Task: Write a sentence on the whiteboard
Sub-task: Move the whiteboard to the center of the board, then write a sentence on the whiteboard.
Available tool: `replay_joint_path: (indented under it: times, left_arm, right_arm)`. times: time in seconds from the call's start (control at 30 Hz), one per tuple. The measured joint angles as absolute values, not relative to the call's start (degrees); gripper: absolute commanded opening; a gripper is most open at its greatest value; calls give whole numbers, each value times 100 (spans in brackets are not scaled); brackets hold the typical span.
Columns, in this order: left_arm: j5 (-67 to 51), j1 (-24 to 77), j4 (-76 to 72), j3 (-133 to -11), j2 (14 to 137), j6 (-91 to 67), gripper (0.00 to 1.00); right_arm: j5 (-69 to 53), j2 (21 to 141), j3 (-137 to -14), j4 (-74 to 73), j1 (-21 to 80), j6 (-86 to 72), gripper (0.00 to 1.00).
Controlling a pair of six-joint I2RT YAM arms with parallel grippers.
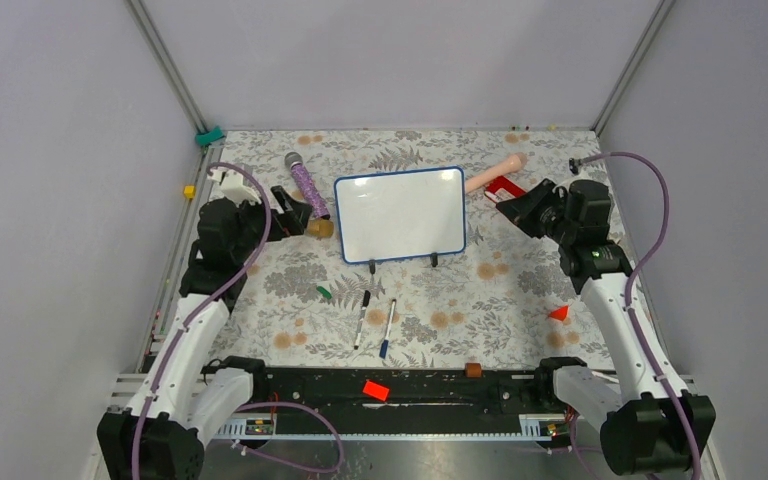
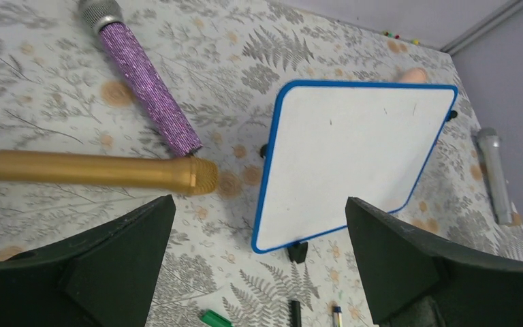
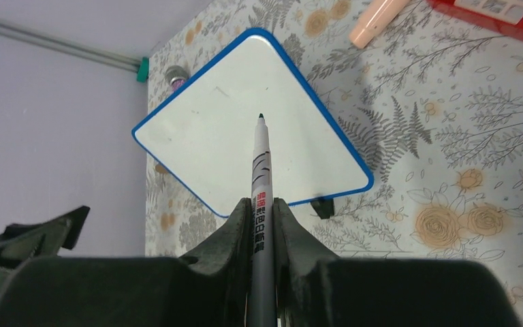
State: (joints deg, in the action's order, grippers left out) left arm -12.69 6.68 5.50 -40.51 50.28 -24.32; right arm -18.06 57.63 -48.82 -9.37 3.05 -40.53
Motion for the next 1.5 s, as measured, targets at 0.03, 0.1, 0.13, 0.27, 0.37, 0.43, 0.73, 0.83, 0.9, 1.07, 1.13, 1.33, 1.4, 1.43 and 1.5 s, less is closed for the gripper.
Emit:
replay_joint_path:
  times: [0.03, 0.1, 0.13, 0.27, 0.37, 0.43, 0.73, 0.83, 0.9, 1.07, 1.13, 1.33, 1.4, 1.43, 1.5]
  left_arm:
    - [-1234, 611, 661, -4169, 5057, -2357, 99]
    - [-1347, 521, 810, -4427, 5164, -2165, 99]
    - [-1450, 491, 827, -4565, 5247, -2067, 99]
    - [-2106, 478, 954, -5315, 5911, -1839, 99]
    - [-2467, 480, 1210, -5955, 6549, -1809, 99]
    - [-2714, 480, 1315, -6296, 6932, -1798, 99]
    - [-3044, 464, 1262, -6104, 7150, -2342, 99]
    - [-3140, 443, 1256, -6104, 7148, -2526, 99]
    - [-3153, 432, 1256, -6090, 7140, -2606, 99]
    - [-3168, 423, 1258, -6018, 7037, -2751, 99]
    - [-3181, 423, 1256, -6018, 6997, -2781, 99]
    - [-3262, 423, 1256, -5942, 6869, -2698, 95]
    - [-3293, 425, 1251, -5942, 6866, -2609, 96]
    - [-3297, 425, 1260, -5942, 6866, -2545, 97]
    - [-3295, 425, 1310, -5942, 6873, -2434, 99]
  right_arm:
    - [-1817, 5728, -4882, -978, 362, -4018, 0]
    - [-1848, 5693, -4882, -1044, 489, -3955, 0]
    - [-1863, 5684, -4882, -1079, 563, -3911, 0]
    - [-1940, 5684, -4897, -1264, 786, -3728, 0]
    - [-1988, 5684, -4998, -1481, 832, -3610, 0]
    - [-2016, 5684, -5120, -1616, 838, -3524, 0]
    - [-1949, 5120, -5404, -2491, 880, -3297, 0]
    - [-1905, 4851, -5415, -2788, 882, -3306, 0]
    - [-1874, 4685, -5417, -2965, 884, -3312, 0]
    - [-1778, 4329, -5417, -3356, 888, -3350, 0]
    - [-1765, 4281, -5417, -3441, 888, -3374, 0]
    - [-1817, 4412, -5481, -3546, 888, -3385, 0]
    - [-1876, 4569, -5575, -3553, 888, -3339, 0]
    - [-1911, 4668, -5636, -3553, 888, -3315, 0]
    - [-1994, 4925, -5787, -3533, 891, -3240, 0]
